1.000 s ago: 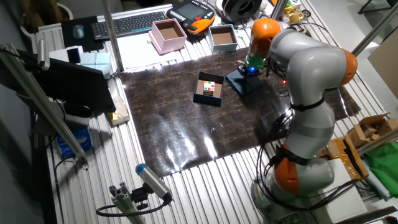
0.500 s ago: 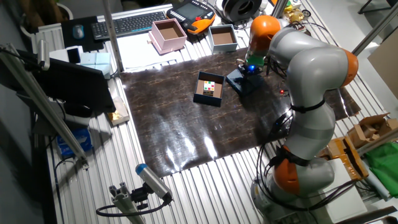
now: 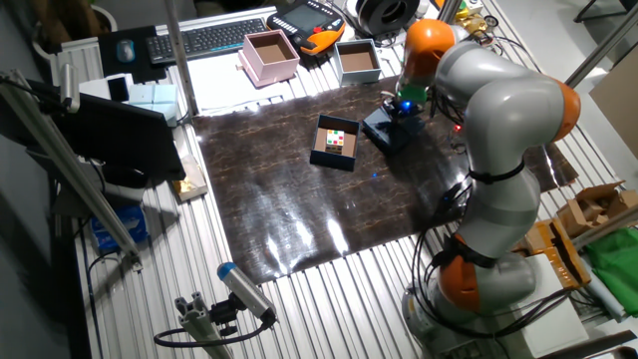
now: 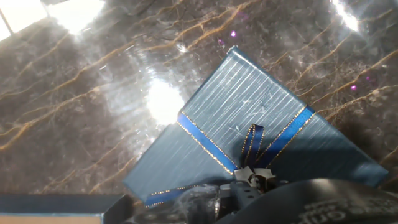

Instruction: Cover the box

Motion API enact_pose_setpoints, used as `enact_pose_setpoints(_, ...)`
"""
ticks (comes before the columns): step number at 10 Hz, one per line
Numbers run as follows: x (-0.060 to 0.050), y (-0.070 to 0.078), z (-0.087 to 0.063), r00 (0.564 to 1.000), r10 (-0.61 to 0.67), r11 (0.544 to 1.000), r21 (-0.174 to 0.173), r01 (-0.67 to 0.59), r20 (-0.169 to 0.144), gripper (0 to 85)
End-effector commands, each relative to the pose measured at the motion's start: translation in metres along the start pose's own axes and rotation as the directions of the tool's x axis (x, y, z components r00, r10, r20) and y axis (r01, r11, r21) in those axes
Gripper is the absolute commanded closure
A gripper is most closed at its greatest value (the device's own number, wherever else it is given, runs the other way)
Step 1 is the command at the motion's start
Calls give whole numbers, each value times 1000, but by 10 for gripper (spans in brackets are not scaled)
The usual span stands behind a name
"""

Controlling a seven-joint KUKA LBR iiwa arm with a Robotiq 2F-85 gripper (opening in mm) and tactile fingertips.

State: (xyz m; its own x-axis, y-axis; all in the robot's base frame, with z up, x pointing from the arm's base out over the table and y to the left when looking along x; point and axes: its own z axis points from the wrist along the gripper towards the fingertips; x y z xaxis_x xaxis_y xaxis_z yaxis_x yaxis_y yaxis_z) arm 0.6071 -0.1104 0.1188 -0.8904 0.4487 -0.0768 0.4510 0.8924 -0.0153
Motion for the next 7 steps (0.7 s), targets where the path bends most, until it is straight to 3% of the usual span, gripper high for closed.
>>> enact_pose_setpoints(1, -1, 0, -4, 1000, -5, 1000, -1, 5, 0, 843)
enact_pose_setpoints(7, 2, 3, -34, 999, -43, 999, -31, 43, 6, 843)
